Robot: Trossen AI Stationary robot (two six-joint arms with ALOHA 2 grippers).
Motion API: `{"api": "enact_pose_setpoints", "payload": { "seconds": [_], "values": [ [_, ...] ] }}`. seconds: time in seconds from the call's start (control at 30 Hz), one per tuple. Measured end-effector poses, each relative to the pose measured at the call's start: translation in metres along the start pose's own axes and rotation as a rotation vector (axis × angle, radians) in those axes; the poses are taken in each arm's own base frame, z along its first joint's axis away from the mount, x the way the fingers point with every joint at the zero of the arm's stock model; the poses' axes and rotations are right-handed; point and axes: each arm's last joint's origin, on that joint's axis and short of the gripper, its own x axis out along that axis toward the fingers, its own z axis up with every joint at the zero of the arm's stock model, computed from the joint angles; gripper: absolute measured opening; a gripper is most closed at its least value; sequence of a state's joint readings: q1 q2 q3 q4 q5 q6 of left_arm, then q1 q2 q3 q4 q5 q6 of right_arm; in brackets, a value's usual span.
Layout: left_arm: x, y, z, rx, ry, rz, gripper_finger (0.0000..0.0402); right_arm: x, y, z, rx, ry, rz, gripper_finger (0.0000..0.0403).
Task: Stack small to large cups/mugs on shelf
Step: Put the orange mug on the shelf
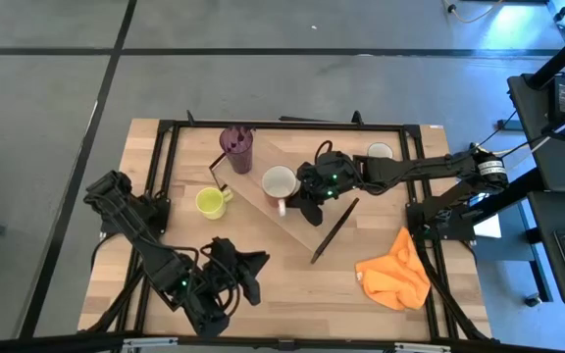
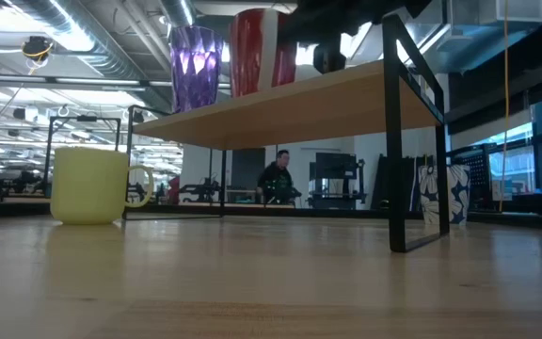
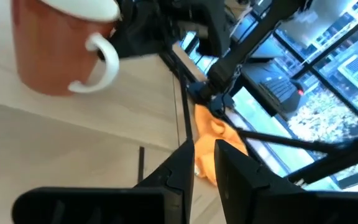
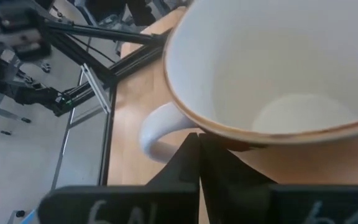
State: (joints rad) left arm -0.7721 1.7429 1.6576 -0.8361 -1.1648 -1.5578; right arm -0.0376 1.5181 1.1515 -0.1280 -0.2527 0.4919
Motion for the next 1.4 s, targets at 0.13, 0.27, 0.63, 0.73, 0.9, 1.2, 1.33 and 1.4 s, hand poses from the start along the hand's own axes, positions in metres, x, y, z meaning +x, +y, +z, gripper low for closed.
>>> {"api": "enact_pose_setpoints", "payload": {
  "seconds": [0.13,0.27,0.63,0.73,0.9,1.2,1.33,1.4],
  "values": [
    [0.0,-0.002,-0.006,-0.012,-0.001,-0.011,0.0057,0.0,0.001,0.002,-0.004,-0.016,0.009,0.0003],
    [0.001,-0.003,-0.011,-0.015,-0.001,-0.014,0.0057,0.0,0.0,0.0,0.001,0.001,0.0,0.0004],
    [0.007,-0.003,-0.009,0.005,0.005,-0.002,0.0057,-0.006,0.001,-0.009,0.016,0.095,-0.028,0.0004],
    [0.017,-0.002,-0.005,0.047,0.013,0.019,0.0057,-0.014,0.003,-0.013,-0.001,0.132,-0.06,0.0003],
    [0.043,0.002,0.006,0.113,0.071,0.069,0.0057,-0.029,0.012,-0.015,-0.031,0.125,-0.11,0.0002],
    [0.082,0.002,0.005,0.088,0.104,0.098,0.0057,-0.043,0.019,-0.026,-0.014,0.14,-0.278,0.0002],
    [0.095,0.0,-0.004,0.111,0.089,0.09,0.0057,-0.048,0.023,-0.028,-0.01,0.141,-0.286,0.0002],
    [0.098,0.002,-0.007,0.129,0.04,0.114,0.0057,-0.05,0.027,-0.029,-0.008,0.125,-0.296,0.0002]
  ]
}}
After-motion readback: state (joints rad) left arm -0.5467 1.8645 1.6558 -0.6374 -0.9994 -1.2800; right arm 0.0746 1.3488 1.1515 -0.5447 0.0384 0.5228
